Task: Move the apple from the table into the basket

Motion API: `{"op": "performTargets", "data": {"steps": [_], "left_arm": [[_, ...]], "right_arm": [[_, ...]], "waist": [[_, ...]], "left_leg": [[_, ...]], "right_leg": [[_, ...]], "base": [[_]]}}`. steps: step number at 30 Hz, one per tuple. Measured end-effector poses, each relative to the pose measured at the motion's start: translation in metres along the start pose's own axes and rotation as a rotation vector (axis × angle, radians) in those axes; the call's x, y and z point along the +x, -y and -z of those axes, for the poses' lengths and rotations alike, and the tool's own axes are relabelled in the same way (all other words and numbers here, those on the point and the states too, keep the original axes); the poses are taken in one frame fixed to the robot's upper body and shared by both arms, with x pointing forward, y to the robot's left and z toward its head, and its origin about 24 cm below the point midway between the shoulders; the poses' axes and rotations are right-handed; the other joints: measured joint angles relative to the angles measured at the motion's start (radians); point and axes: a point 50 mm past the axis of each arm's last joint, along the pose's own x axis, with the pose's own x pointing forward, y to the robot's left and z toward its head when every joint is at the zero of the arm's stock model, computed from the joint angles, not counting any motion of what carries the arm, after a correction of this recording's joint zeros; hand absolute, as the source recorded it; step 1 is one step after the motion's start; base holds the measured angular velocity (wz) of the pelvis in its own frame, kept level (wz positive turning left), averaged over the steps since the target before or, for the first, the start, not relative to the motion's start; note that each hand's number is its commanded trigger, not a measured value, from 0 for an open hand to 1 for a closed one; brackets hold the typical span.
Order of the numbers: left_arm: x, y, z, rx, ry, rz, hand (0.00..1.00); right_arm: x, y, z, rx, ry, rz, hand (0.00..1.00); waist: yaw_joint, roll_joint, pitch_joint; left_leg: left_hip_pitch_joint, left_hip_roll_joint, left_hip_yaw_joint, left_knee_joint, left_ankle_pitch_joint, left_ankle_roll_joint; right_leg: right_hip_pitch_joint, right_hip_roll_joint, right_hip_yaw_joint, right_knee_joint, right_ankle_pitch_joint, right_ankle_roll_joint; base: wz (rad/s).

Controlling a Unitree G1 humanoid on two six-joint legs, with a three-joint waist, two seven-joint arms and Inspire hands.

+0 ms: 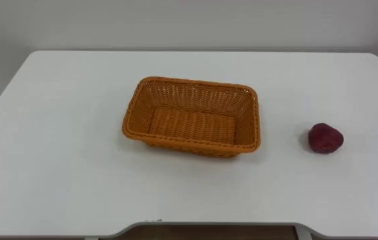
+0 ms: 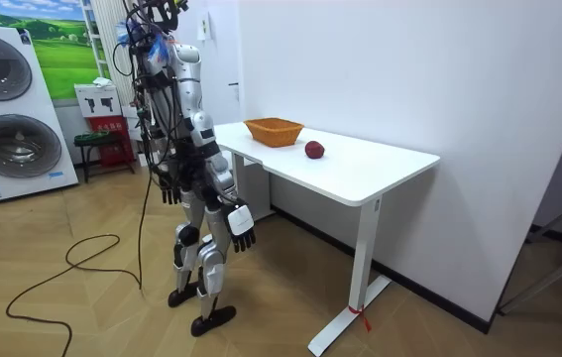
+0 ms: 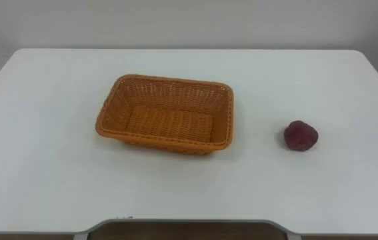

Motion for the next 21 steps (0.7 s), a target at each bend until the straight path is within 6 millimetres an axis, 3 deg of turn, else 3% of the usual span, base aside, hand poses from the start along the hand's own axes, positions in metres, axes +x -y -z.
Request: {"op": "performTargets", "data": {"steps": [6, 9, 12, 15, 17, 21], "left_arm": [[0.000, 0.000, 0.000, -0.003, -0.002, 0.000, 0.00], [0.000, 0.001, -0.001, -0.001, 0.004, -0.010, 0.00], [0.000, 0.000, -0.003, -0.029, 0.014, -0.023, 0.00], [0.000, -0.004, 0.001, -0.104, 0.014, -0.045, 0.00], [-0.001, -0.009, 0.007, -0.165, 0.022, -0.082, 0.00], [-0.002, -0.017, 0.015, -0.237, 0.006, -0.133, 0.00]], "right_arm": [[0.000, -0.001, -0.002, 0.009, -0.005, 0.006, 0.00], [0.000, -0.003, 0.001, 0.127, -0.004, 0.018, 0.00], [0.000, -0.006, 0.006, 0.350, -0.007, 0.035, 0.00], [0.000, -0.007, 0.010, 0.702, -0.001, 0.054, 0.00], [-0.001, 0.002, 0.008, 1.063, 0.029, 0.091, 0.00], [-0.003, 0.023, 0.002, 1.500, 0.098, 0.155, 0.00]], "waist": [[0.004, 0.000, 0.0002], [0.004, 0.000, 0.0008], [0.011, 0.000, 0.0019], [-0.006, -0.002, 0.0020], [-0.028, -0.003, 0.0018], [-0.052, -0.003, 0.0016]], "left_leg": [[0.000, 0.000, 0.003, -0.001, 0.000, 0.000], [0.004, 0.001, 0.004, -0.004, 0.000, 0.000], [0.013, 0.003, 0.014, -0.012, 0.000, 0.000], [0.016, 0.002, 0.015, -0.014, 0.000, 0.000], [0.019, 0.001, 0.019, -0.016, 0.000, 0.000], [0.029, 0.002, 0.028, -0.022, 0.000, 0.000]], "right_leg": [[-0.001, 0.001, 0.002, 0.000, 0.000, 0.000], [-0.001, 0.001, 0.002, 0.000, 0.000, 0.000], [0.000, 0.003, 0.007, 0.001, 0.000, 0.000], [0.002, 0.002, 0.008, 0.000, 0.000, 0.000], [0.003, 0.002, 0.011, 0.000, -0.001, 0.000], [0.004, 0.003, 0.016, 0.000, -0.001, 0.001]], "base": [[0.00], [-0.01], [-0.10], [0.00], [-0.05], [-0.07]]}}
